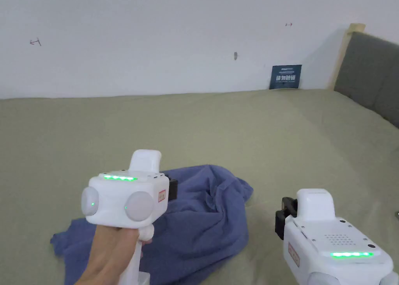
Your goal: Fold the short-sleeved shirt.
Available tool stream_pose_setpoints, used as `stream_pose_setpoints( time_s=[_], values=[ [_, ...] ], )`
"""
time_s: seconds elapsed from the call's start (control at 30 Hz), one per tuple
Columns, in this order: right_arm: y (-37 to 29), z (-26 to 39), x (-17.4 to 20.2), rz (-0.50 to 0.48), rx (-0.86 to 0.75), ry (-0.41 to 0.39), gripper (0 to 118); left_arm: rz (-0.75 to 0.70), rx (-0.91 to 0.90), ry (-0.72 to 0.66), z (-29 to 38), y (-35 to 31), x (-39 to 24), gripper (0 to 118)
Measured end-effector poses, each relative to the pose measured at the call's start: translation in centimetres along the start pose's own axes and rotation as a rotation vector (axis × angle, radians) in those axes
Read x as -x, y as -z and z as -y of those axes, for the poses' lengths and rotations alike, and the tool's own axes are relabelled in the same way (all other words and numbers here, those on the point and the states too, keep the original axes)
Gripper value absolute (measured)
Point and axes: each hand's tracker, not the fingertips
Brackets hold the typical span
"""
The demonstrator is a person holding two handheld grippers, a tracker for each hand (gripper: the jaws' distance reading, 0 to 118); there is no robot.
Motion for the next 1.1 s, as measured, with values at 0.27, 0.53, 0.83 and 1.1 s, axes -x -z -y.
stream_pose_setpoints(
  time_s=[0.27, 0.53, 0.83, 1.1],
  values=[
    [-1.9, -0.3, 4.9, -0.091, -0.048, -0.009, 0, -0.301, -0.230, -0.006, 6.6, -14.6, 9.6, 0],
    [-2.8, -0.1, 8.8, -0.151, -0.074, -0.060, 0, -0.313, -0.168, -0.142, 8.7, -16.8, 13.8, 0],
    [-1.1, 0.2, 10.0, -0.179, -0.034, -0.098, 0, -0.215, 0.030, -0.230, 6.3, -8.5, 17.4, 0],
    [1.9, 1.9, 9.3, -0.174, 0.035, -0.145, 0, -0.110, 0.379, -0.241, 4.9, 6.3, 20.9, 26]
  ],
)
